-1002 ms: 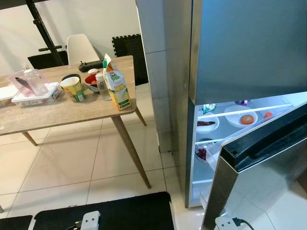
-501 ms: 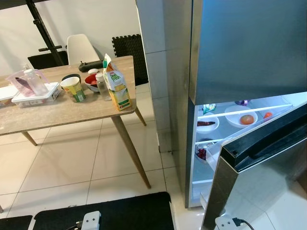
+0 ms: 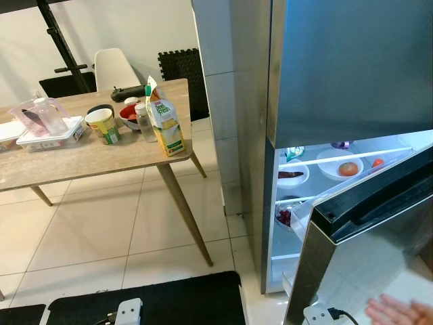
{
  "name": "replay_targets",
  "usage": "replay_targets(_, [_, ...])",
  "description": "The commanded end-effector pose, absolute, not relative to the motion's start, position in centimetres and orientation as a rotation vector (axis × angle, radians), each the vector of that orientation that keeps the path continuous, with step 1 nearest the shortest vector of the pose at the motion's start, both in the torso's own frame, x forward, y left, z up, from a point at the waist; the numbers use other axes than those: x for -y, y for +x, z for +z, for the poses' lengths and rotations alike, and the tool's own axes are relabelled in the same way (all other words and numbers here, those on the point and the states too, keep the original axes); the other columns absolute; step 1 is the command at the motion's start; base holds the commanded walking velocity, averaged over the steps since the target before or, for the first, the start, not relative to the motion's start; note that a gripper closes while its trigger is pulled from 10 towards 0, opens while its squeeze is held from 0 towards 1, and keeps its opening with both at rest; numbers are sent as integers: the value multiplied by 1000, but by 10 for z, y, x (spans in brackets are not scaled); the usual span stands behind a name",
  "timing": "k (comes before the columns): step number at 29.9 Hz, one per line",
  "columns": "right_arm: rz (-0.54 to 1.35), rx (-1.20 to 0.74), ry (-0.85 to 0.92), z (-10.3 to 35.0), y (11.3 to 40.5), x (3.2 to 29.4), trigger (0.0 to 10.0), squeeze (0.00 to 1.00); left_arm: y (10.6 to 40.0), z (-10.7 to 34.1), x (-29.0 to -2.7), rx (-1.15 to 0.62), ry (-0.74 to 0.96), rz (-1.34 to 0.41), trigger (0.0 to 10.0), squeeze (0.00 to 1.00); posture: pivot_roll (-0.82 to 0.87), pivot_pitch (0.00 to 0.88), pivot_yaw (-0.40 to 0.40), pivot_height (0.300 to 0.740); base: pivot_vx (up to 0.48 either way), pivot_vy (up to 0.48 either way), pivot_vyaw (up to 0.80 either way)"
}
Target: Restocking fridge
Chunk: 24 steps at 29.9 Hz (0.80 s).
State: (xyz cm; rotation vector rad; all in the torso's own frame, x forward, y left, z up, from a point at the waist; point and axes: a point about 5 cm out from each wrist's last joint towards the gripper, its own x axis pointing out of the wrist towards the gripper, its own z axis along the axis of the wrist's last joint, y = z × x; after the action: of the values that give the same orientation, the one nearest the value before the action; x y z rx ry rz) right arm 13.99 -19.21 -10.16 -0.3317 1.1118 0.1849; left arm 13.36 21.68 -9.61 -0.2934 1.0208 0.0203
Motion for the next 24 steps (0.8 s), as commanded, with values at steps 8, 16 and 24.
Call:
replay_targets(8, [213,-1111,-340,-101,143,187,10000,0,134,-96,-215,-1019,-296,30,10000,0,0,0,78,740,0,0,0])
replay_targets(16, [214,-1105,-344,-100,146,188,10000,0,135,-97,-213,-1018,-300,34,10000,0,-1,0,66,740,0,0,0])
replay_targets(24, [217,-1095,-358,-98,152,191,10000,0,140,-96,-211,-1009,-304,37,10000,0,-5,0,57,740,0,0,0])
